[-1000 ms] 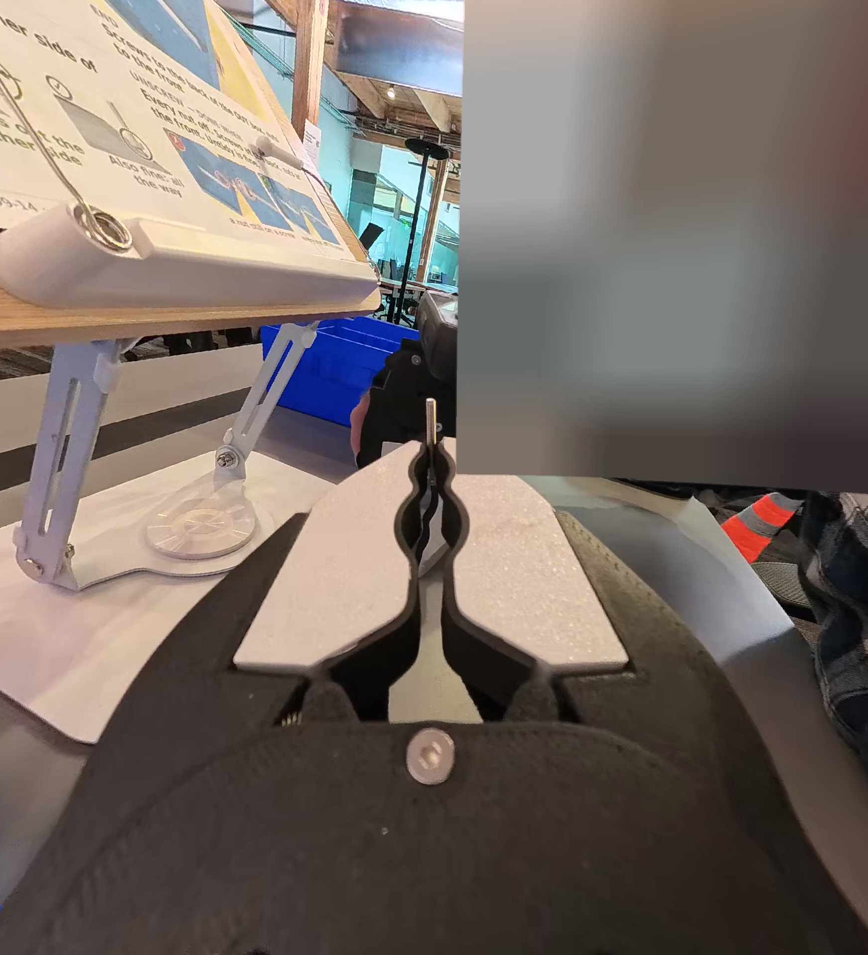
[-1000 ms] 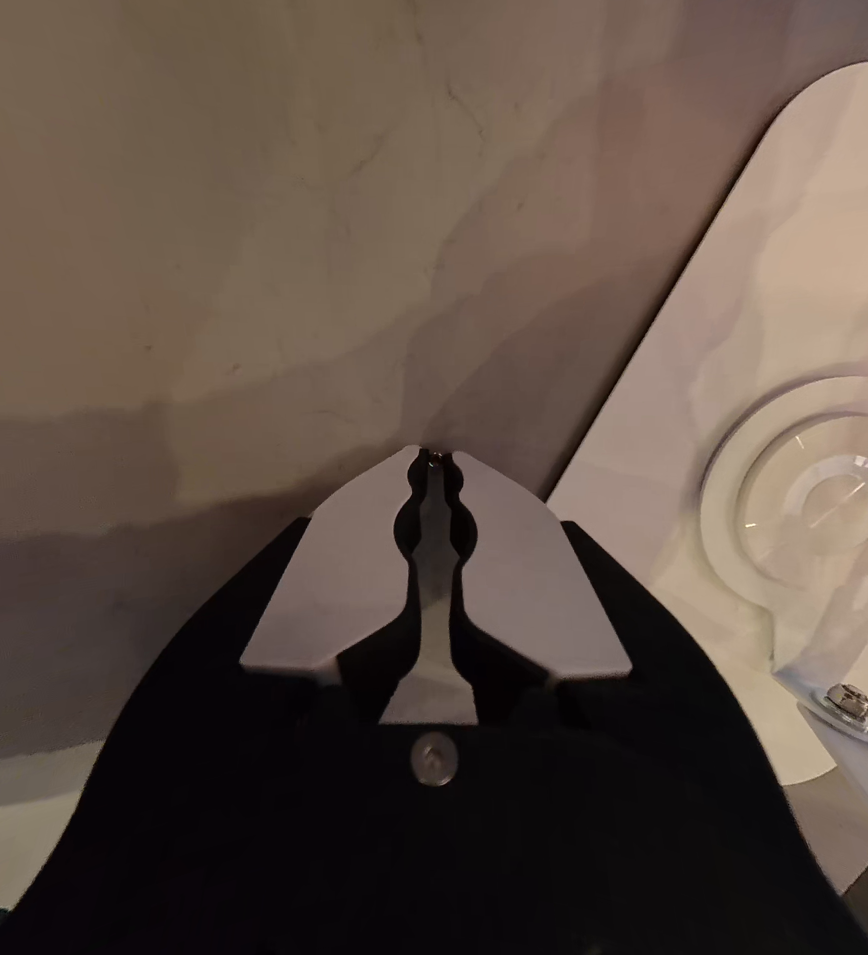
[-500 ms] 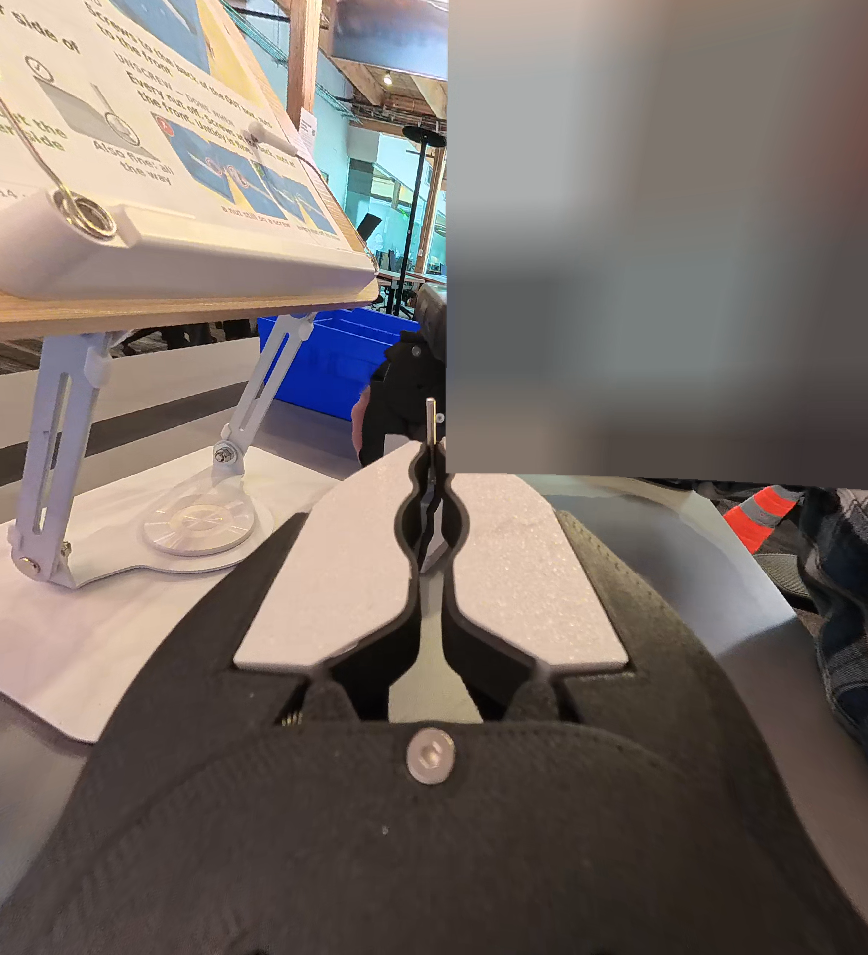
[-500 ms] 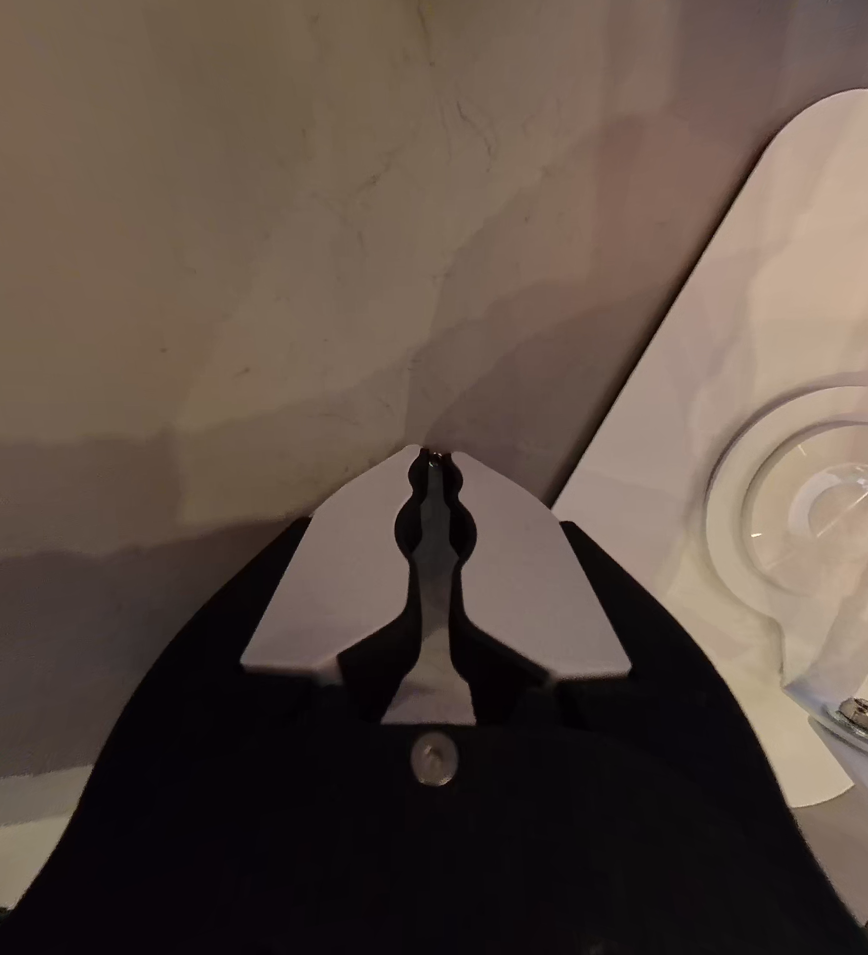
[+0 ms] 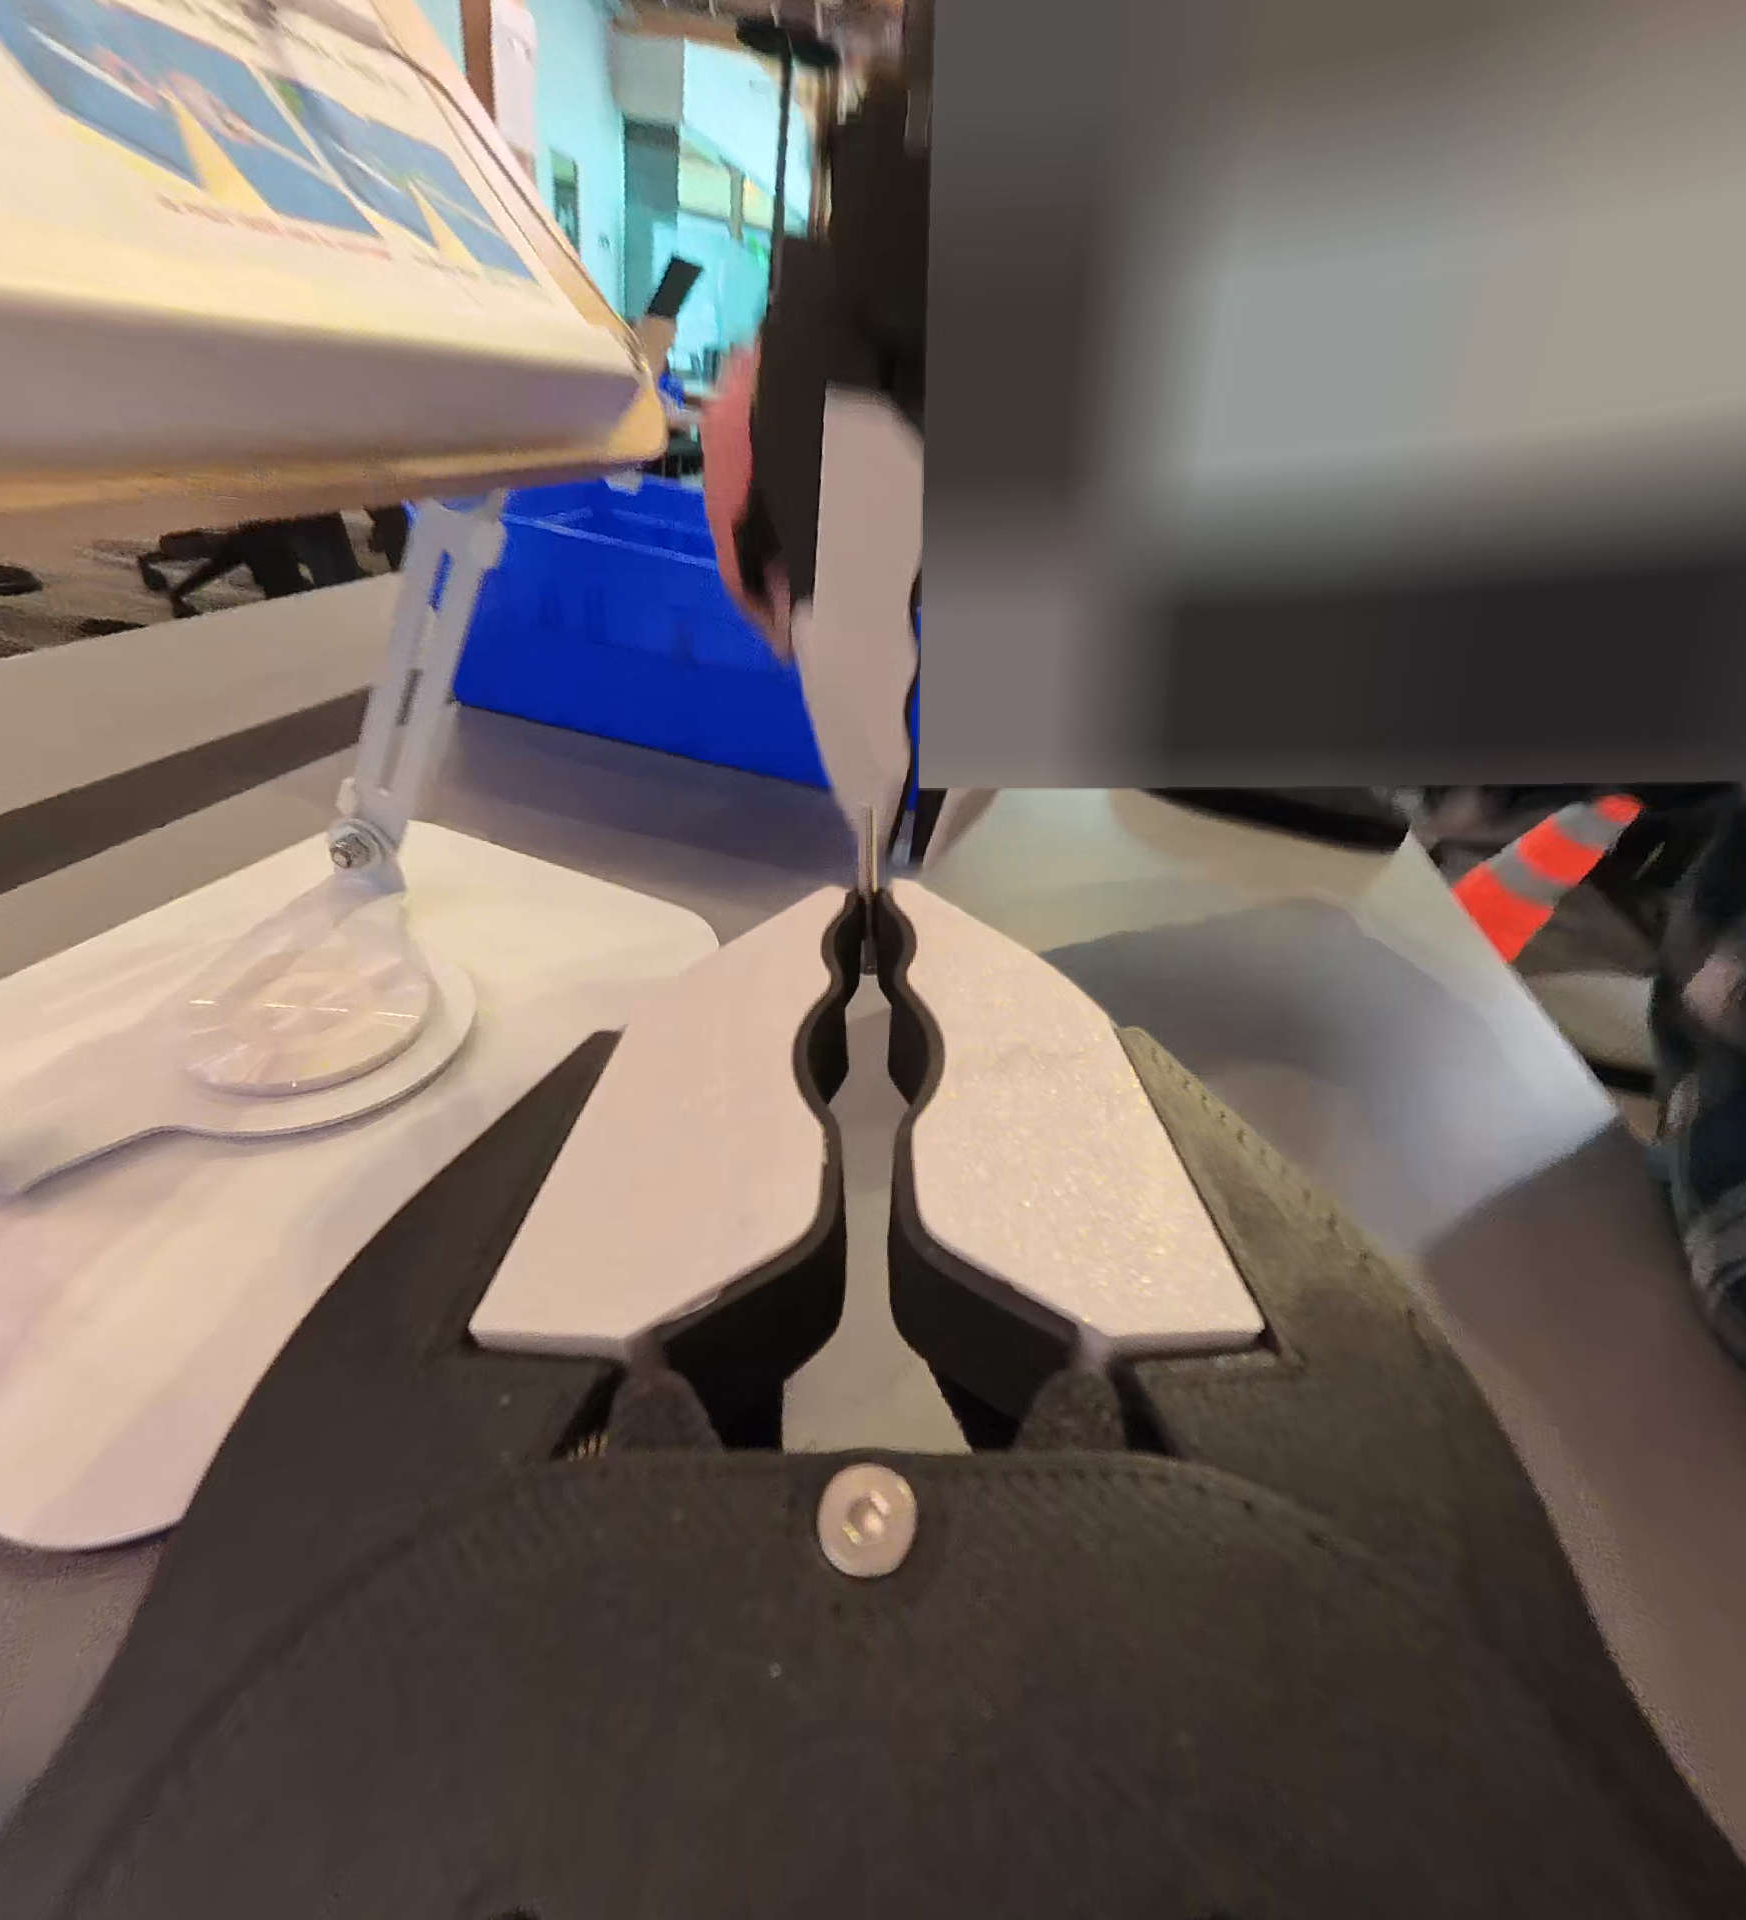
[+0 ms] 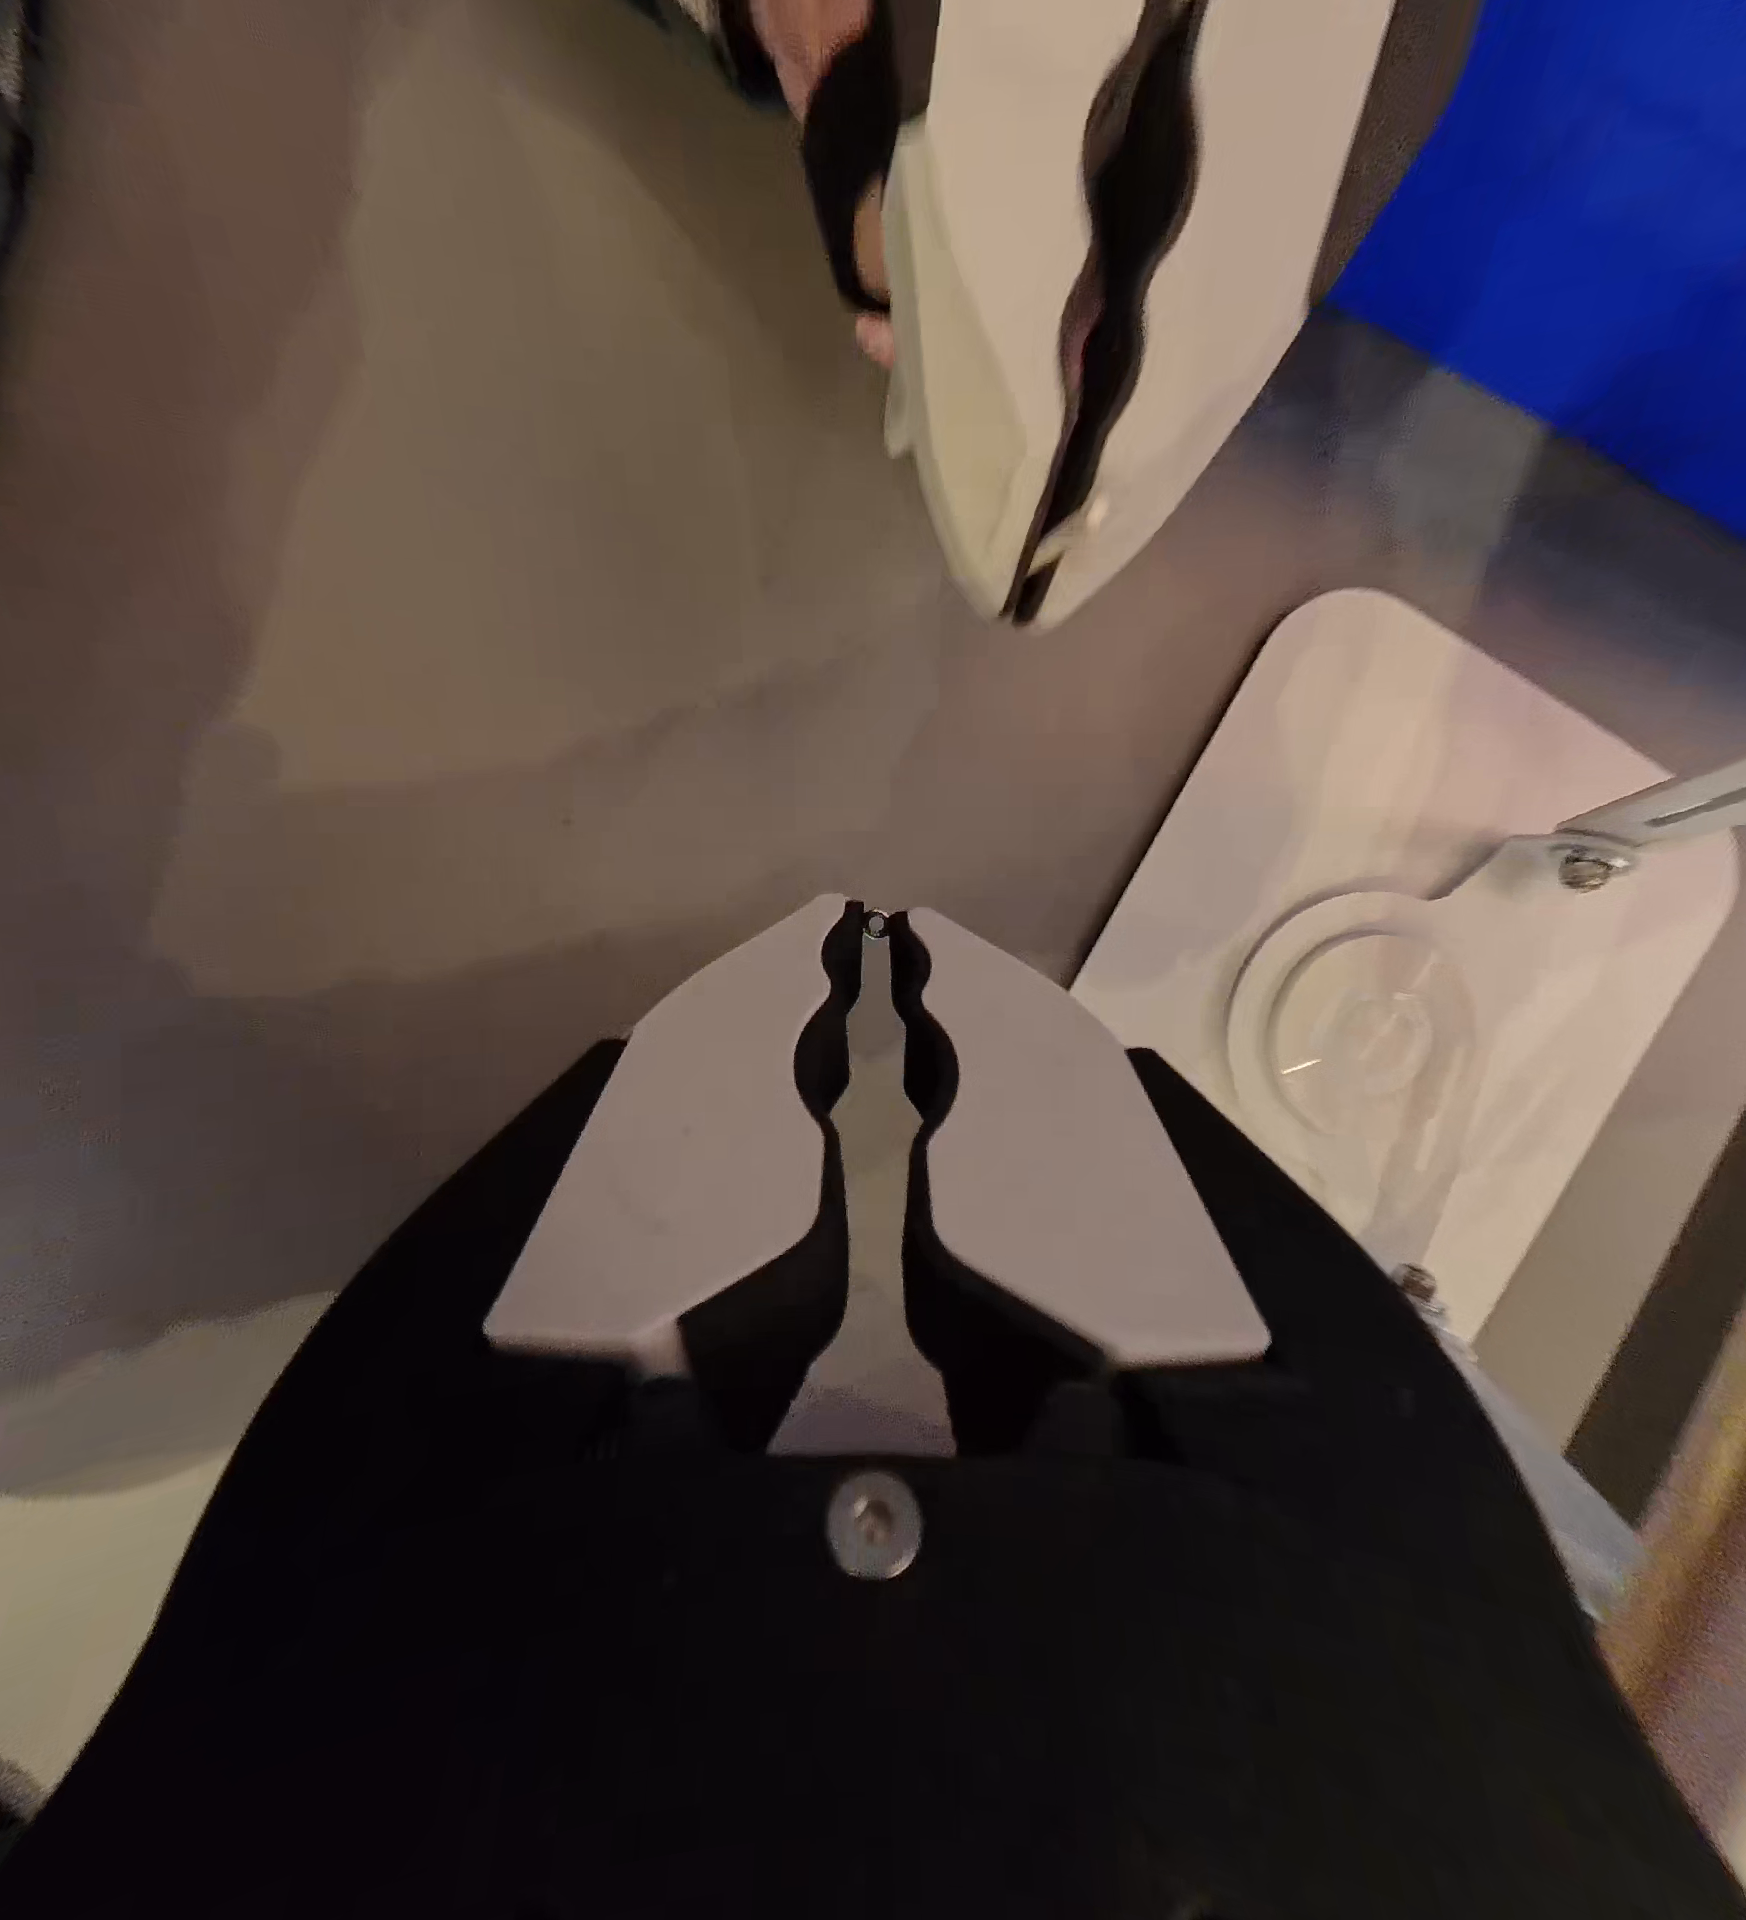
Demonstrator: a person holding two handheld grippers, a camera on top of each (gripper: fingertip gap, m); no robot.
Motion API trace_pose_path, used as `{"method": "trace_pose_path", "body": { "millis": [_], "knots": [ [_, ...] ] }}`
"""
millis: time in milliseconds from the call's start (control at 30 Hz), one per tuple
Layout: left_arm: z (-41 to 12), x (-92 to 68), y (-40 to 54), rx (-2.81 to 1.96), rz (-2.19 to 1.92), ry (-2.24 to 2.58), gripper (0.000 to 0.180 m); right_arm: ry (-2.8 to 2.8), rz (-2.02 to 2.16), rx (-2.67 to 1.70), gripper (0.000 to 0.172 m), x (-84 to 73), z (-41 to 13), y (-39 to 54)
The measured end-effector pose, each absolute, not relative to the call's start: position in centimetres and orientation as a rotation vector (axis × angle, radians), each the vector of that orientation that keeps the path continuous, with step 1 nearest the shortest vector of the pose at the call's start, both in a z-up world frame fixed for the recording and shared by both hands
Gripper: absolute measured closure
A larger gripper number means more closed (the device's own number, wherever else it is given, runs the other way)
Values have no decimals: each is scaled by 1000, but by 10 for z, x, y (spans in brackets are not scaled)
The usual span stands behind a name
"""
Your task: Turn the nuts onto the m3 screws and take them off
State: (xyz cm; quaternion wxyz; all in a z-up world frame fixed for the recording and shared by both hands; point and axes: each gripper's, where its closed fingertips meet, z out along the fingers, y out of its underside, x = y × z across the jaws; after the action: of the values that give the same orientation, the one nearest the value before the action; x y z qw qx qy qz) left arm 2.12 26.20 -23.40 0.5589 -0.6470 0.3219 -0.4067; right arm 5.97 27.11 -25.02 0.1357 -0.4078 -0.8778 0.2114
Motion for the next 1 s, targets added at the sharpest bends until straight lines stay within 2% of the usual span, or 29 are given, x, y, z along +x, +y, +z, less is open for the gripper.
{"method": "trace_pose_path", "body": {
  "millis": [267,1000],
  "knots": [
    [-246,46,249,-1545,-908,896,179,-2555,676,-1092,166,46,-212,247],
    [-249,54,244,-1531,-852,965,179,-2613,646,-1091,166,42,-227,238]
  ]
}}
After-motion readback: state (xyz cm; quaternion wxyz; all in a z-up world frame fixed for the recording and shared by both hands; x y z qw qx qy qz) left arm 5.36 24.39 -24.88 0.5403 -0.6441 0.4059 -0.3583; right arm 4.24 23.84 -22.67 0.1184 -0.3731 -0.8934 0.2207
